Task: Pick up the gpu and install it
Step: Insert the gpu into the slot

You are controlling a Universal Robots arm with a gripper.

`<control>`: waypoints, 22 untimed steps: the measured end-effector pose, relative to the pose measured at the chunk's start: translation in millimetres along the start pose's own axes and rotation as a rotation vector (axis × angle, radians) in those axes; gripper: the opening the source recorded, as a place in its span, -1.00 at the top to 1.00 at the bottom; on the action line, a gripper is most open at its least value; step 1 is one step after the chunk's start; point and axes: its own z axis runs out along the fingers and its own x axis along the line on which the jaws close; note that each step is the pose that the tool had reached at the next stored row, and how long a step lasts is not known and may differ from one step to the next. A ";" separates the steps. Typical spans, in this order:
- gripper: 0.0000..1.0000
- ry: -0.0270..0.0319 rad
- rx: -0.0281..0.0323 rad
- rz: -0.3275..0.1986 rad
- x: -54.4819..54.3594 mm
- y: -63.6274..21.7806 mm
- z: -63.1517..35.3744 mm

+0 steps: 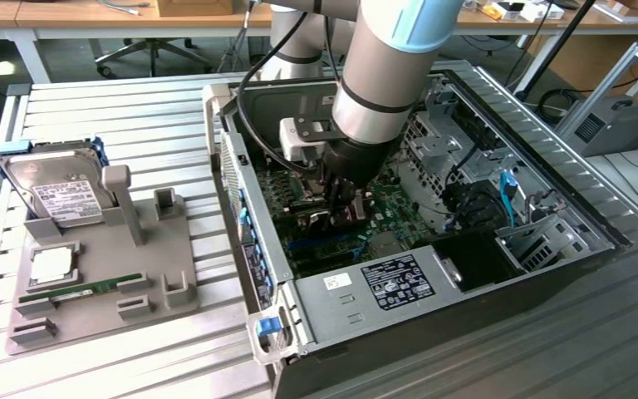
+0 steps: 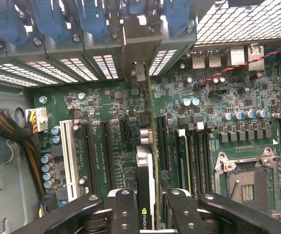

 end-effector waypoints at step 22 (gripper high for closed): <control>0.45 0.0000 0.0000 0.000 0.0 0.0 0.0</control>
